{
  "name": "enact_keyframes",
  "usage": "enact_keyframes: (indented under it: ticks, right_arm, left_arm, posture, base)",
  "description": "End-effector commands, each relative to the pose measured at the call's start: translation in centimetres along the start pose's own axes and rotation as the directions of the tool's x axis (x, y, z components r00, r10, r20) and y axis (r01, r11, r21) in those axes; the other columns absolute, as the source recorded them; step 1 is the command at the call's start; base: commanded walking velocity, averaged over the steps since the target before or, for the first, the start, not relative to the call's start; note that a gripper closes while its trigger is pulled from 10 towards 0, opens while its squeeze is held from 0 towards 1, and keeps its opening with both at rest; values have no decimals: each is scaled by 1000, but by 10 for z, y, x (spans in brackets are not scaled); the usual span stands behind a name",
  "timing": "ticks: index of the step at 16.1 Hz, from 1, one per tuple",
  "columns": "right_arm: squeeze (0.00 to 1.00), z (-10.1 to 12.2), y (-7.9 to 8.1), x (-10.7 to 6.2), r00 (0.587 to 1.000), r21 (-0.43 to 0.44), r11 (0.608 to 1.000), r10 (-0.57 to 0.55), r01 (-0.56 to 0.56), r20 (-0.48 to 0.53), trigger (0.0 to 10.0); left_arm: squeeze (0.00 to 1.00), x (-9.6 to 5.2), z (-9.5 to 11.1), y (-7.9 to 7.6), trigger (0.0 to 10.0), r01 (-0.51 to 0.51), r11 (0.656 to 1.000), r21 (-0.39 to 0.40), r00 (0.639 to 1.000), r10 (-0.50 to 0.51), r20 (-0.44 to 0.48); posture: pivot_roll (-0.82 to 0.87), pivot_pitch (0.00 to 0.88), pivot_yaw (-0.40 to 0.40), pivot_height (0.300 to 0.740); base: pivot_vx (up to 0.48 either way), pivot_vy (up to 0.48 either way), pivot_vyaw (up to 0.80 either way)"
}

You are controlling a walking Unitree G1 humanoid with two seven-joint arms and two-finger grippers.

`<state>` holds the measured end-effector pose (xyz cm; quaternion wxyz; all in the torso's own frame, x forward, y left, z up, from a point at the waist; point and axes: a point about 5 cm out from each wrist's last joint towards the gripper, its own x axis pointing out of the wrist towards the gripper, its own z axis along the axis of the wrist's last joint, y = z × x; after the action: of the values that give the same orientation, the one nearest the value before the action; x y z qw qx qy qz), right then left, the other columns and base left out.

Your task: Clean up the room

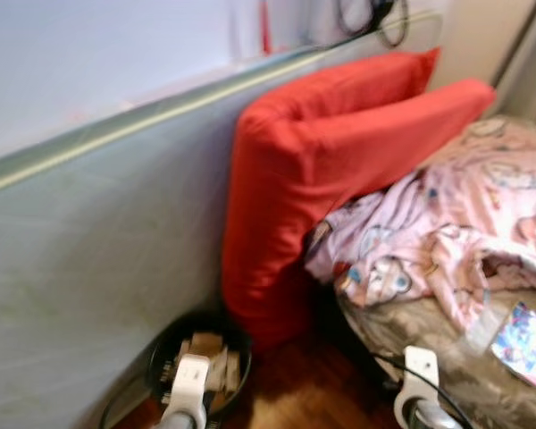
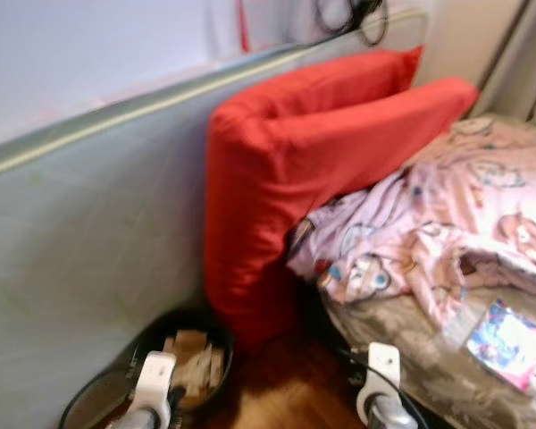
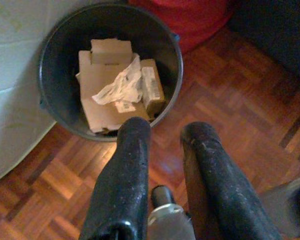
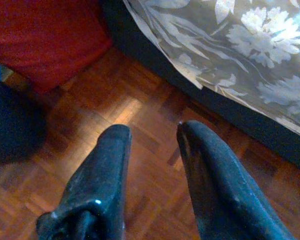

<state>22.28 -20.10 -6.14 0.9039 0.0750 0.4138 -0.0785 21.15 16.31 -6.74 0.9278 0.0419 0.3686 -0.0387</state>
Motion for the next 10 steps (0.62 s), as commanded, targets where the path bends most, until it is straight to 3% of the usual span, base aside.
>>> enact_keyframes:
  ticks: [1,2,6,10]
  right_arm:
    - [0,-3,-6,-1,1000,6,1000,-18,18,-16,10000]
    - [0,-3,-6,-1,1000,2,1000,-15,15,-14,10000]
    - [0,-2,-6,-1,1000,11,1000,-25,25,-8,10000]
    - [0,-3,-6,-1,1000,15,999,-28,28,-14,10000]
  left_arm:
    - [0,2,4,-3,10000,11,1000,5,1000,-11,6]
    - [0,2,5,-3,10000,12,1000,5,1000,-12,6]
    - [0,2,5,-2,10000,11,1000,7,1000,-11,6]
    - [0,2,5,-2,10000,11,1000,9,1000,-11,6]
  posture:
    - [-57,0,28,740]
    - [-57,0,28,740]
    - [-59,0,33,740]
    - [-59,0,33,740]
  base:
    - [0,-439,-769]
    - [0,-435,-725]
    - [0,-439,0]
    - [0,-439,-719]
